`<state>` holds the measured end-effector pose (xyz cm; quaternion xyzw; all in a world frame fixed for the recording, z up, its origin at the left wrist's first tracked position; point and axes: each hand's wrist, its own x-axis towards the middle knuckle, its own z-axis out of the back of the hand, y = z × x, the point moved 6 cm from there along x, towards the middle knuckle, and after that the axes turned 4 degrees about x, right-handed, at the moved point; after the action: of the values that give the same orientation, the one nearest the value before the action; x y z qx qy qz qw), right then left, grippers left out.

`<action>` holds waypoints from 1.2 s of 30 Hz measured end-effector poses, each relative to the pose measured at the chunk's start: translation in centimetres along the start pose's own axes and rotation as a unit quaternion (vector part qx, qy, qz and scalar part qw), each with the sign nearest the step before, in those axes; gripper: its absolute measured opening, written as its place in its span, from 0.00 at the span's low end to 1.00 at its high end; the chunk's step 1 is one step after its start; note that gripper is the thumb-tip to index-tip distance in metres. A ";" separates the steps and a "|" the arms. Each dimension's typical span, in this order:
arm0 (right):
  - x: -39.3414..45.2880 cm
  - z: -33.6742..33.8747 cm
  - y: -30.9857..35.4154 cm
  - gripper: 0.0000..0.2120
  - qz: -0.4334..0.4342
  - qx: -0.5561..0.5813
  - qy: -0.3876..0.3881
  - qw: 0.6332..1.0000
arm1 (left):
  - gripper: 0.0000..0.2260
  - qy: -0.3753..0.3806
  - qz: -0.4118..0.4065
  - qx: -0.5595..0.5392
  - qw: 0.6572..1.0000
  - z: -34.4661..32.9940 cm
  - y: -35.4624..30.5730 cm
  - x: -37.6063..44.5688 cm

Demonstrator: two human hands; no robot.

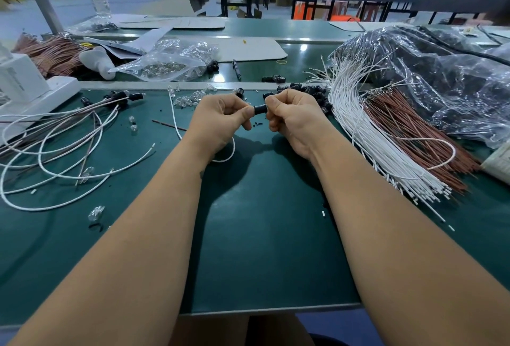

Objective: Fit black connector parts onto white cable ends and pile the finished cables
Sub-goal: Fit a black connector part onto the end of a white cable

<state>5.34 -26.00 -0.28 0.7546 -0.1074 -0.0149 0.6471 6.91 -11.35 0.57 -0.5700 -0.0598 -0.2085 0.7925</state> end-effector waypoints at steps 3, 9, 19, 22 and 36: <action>0.0 -0.1 0.0 0.11 -0.003 0.013 0.003 1.000 | 0.07 -0.004 0.012 -0.034 0.999 0.0 0.2 0.1; 0.1 -0.2 0.0 0.09 0.007 0.026 -0.013 1.000 | 0.06 -0.030 0.010 -0.032 0.999 -0.1 -0.1 0.0; -0.1 0.8 0.2 0.10 0.015 0.056 -0.088 0.994 | 0.08 -0.018 0.026 -0.104 0.994 0.5 0.3 0.6; -0.2 0.0 0.2 0.07 0.007 0.060 -0.061 0.996 | 0.09 0.005 -0.008 -0.146 0.989 0.6 -0.4 0.6; -0.5 -0.3 0.4 0.07 0.007 0.063 -0.030 0.998 | 0.03 0.124 -0.032 -0.327 0.936 0.2 -0.7 0.4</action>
<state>4.85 -25.67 0.12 0.7924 -0.1324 -0.0263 0.5949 6.98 -11.49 1.40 -0.7650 0.0925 -0.3112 0.5562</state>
